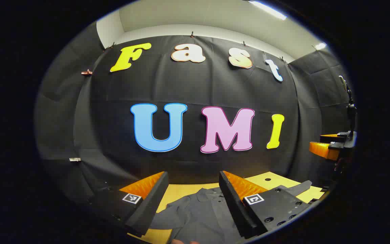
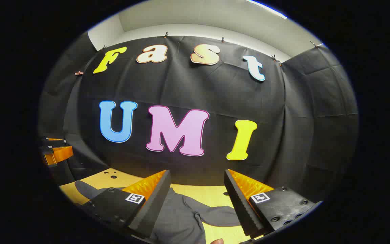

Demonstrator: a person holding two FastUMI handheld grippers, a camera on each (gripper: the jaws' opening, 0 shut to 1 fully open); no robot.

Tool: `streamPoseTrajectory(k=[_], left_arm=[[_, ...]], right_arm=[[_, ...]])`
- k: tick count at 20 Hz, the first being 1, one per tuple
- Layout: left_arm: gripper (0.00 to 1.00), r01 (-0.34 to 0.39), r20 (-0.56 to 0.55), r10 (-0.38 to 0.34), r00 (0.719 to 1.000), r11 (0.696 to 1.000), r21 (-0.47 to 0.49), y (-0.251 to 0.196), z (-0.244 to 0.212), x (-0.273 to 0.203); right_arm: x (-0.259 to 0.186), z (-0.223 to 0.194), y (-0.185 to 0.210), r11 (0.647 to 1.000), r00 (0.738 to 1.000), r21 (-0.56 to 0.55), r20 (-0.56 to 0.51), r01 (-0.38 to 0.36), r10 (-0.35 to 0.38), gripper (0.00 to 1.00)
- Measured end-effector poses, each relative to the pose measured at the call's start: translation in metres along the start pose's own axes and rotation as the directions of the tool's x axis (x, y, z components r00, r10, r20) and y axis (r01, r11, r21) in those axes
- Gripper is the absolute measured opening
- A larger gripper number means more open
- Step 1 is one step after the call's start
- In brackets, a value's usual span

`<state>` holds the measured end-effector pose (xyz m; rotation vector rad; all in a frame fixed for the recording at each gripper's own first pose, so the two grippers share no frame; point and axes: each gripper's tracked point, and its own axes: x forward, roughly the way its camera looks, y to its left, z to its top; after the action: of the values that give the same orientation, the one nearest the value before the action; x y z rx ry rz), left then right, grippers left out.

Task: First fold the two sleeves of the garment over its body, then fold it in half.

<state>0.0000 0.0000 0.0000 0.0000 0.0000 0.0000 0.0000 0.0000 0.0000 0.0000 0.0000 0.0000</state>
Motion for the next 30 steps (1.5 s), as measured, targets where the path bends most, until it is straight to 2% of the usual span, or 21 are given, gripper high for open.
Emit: streamPoseTrajectory(k=[13,17,20,23,30], left_arm=[[0.95,-0.018,-0.034,0.018,0.999,1.0,0.013,-0.038,-0.012,0.029],[0.95,-0.014,-0.062,0.015,0.998,1.0,0.011,-0.05,-0.021,0.037],[0.95,-0.006,-0.073,0.007,0.997,1.0,0.014,-0.061,-0.023,0.042],[0.95,0.002,-0.086,0.0,0.996,1.0,0.028,-0.071,-0.028,0.048],[0.95,-0.001,-0.131,0.002,0.991,1.0,0.009,-0.097,-0.043,0.062]], right_arm=[[0.029,-0.02,-0.022,0.998,0.998,0.008,-0.036,-0.056,0.056,0.98],[0.039,-0.03,-0.044,0.999,0.998,0.016,-0.057,-0.035,0.036,0.98],[0.049,-0.054,-0.08,1.0,0.994,0.012,-0.11,-0.004,0.005,0.98],[0.058,-0.08,-0.134,0.998,0.985,0.002,-0.159,0.063,-0.062,0.98],[0.07,-0.178,-0.246,0.988,0.94,-0.048,-0.306,0.143,-0.151,0.98]])
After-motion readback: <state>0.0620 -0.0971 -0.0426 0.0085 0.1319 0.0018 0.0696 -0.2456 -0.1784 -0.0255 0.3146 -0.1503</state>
